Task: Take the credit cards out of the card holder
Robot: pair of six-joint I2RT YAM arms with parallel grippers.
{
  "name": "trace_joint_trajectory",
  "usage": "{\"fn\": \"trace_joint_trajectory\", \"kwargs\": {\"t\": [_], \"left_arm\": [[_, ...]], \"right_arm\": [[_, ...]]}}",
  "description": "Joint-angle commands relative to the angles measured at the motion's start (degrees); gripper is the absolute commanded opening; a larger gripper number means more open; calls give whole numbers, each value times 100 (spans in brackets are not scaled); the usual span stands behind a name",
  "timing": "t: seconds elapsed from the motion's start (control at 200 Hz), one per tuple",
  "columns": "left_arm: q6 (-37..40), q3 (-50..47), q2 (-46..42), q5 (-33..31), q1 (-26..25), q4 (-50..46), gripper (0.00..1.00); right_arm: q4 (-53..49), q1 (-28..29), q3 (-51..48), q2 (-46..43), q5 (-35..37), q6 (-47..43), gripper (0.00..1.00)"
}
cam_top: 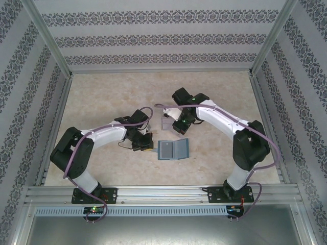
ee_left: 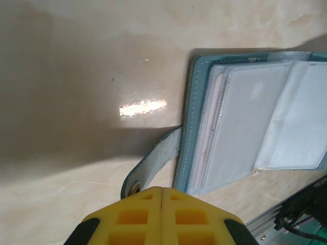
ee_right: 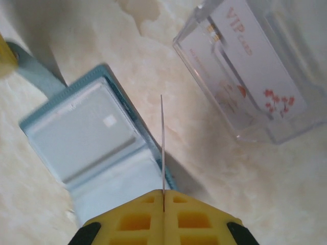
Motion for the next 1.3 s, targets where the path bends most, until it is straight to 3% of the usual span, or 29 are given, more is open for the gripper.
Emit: {"fn": "trace_joint_trajectory", "kwargs": {"t": [0.0,0.26,0.595,1.294], "left_arm": [[-54,-148,-188,-107,106,107,4],[-116,-295,-332,-116,214,152,4],[-180,-380,-492,-140,312,107,4],[-236,-403,-584,-180,389,11,4]], "right_arm": [[-675,46,498,323,306,-1666,0],[-1540,33,1916,1259,441,-2654,0],[-1922,-44,3232,2117,480,-3026,0],[-2210,-116,4018,3051,297,-3466,0]]}}
